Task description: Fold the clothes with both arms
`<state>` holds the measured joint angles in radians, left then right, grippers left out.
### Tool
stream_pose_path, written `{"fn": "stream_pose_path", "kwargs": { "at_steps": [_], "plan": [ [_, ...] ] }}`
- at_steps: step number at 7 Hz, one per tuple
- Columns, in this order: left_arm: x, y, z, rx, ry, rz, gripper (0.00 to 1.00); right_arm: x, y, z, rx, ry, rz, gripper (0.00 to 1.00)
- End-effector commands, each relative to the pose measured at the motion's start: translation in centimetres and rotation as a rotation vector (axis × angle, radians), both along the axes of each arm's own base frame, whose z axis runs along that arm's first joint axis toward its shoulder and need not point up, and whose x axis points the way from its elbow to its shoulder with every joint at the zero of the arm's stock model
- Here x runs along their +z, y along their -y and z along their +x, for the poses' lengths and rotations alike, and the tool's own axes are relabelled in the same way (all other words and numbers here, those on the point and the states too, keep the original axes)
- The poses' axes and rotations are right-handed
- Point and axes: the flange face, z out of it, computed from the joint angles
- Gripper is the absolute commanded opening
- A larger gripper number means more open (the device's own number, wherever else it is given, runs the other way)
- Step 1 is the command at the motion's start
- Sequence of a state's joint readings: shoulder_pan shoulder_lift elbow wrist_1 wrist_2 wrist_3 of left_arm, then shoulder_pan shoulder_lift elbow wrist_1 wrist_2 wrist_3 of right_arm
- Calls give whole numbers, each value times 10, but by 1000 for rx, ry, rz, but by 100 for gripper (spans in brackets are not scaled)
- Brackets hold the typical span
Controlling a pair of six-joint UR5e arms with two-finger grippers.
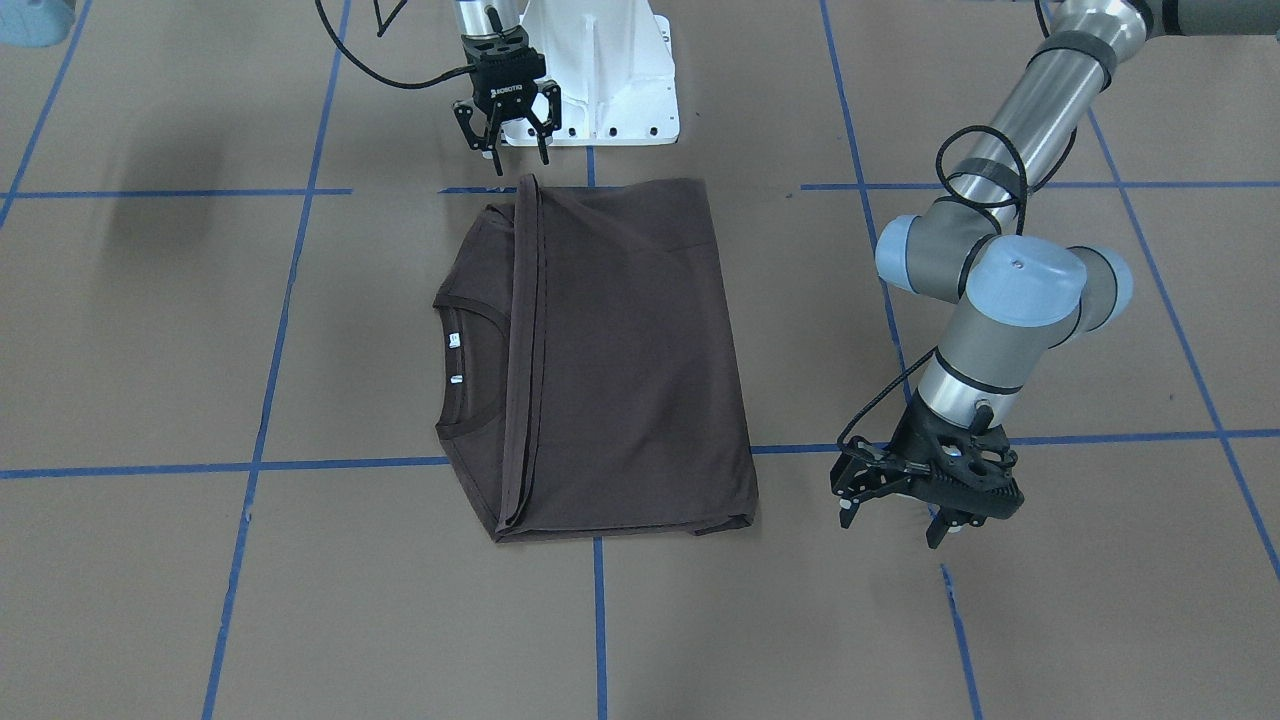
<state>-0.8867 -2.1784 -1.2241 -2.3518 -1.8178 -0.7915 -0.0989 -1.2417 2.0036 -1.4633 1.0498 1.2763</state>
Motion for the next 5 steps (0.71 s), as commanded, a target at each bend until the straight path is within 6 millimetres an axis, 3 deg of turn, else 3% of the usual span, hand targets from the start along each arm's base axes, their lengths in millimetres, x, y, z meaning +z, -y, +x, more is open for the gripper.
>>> {"fn": "stream_pose_path", "kwargs": {
  "at_steps": [1,5],
  "plan": [
    [0,0,0,0,0,0,100,0,-1,-3,-29,-29,50,53],
    [0,0,0,0,0,0,100,1,-1,-13,-39,-49,73,42]
  ]
}}
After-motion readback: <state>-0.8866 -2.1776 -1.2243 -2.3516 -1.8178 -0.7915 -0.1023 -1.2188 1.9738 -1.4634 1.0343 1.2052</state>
